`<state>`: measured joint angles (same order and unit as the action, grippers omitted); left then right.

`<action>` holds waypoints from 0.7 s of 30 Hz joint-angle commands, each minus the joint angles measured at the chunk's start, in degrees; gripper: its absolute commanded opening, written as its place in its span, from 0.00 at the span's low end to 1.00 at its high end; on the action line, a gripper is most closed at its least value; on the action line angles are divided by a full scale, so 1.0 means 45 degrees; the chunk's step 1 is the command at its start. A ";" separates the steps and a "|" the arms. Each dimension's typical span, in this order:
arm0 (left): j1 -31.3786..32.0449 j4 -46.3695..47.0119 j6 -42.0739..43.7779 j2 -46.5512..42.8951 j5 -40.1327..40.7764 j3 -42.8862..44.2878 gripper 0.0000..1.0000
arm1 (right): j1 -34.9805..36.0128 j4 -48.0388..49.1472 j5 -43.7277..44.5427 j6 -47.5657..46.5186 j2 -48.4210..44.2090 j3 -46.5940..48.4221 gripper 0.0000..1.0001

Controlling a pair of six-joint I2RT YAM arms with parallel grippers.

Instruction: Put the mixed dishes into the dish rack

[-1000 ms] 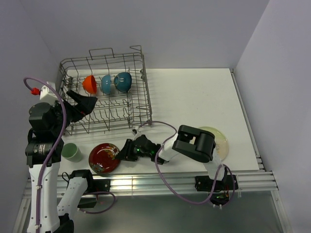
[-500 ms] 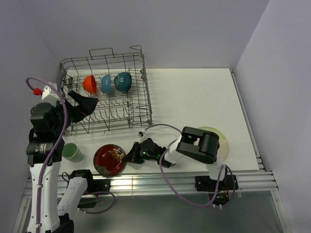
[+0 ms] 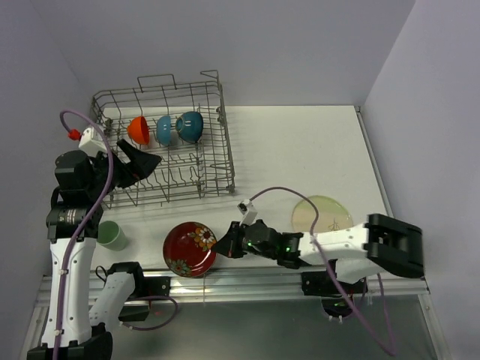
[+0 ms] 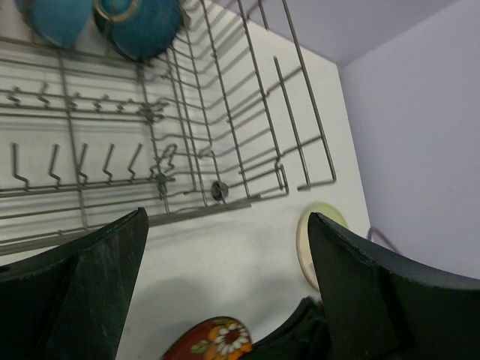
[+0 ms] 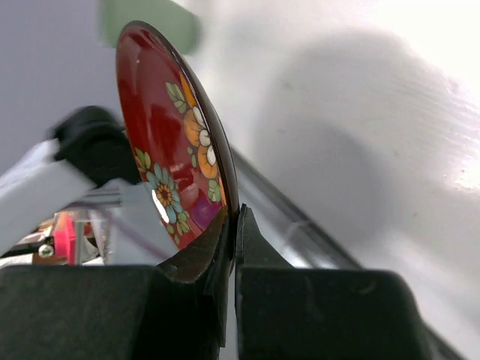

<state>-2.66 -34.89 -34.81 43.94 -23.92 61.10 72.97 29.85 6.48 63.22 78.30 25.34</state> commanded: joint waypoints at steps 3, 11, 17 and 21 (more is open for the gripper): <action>0.0004 0.1013 0.0703 0.0273 -0.3871 -0.0782 0.93 | 0.0191 -0.3747 0.1917 -0.1176 -0.4114 0.0926 0.00; 0.0024 0.2714 0.0333 0.0314 -0.7865 -0.2033 0.93 | -0.0647 -0.7745 0.1863 -0.3325 -0.6735 0.3468 0.00; 0.0918 0.3903 -0.0467 -0.0076 -0.9000 -0.2834 0.92 | -0.2051 -0.8019 0.0925 -0.3912 -0.7049 0.3937 0.00; 0.1625 0.4043 -0.0644 -0.0039 -0.8611 -0.3050 0.92 | -0.2972 -0.7941 -0.0091 -0.4127 -0.6912 0.4270 0.00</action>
<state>2.87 -21.50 -36.27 44.34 -60.42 47.94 62.06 -9.23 9.50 46.19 48.16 39.44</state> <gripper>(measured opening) 0.919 0.033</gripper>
